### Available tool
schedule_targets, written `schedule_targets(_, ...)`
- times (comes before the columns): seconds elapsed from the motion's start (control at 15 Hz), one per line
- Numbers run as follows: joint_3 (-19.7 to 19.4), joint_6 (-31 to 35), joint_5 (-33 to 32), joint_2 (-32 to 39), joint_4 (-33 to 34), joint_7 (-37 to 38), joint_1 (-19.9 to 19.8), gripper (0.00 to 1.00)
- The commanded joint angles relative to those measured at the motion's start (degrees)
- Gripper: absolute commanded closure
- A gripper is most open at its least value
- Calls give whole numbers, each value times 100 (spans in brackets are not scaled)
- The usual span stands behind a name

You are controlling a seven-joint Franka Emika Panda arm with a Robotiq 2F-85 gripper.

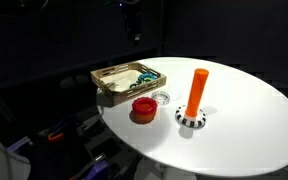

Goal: Take the striped ring off of the tray

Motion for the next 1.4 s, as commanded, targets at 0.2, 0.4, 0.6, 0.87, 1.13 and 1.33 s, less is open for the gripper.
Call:
schedule_targets(0.2,-173,-59,-27,207,18,-57,49,0)
schedule_targets(0.4,-264,110,8,491,21,-184,37,0)
schedule_targets(0.6,-352,351,28,826,12,-129,79,0)
schedule_targets(0.87,-454,884,42,1197,-27,-19,180,0)
schedule_targets(1.13,-518,1509,148,1526,-69,-46,286,0)
schedule_targets(1.33,-569,1853,220,1742,-63,-70,371,0)
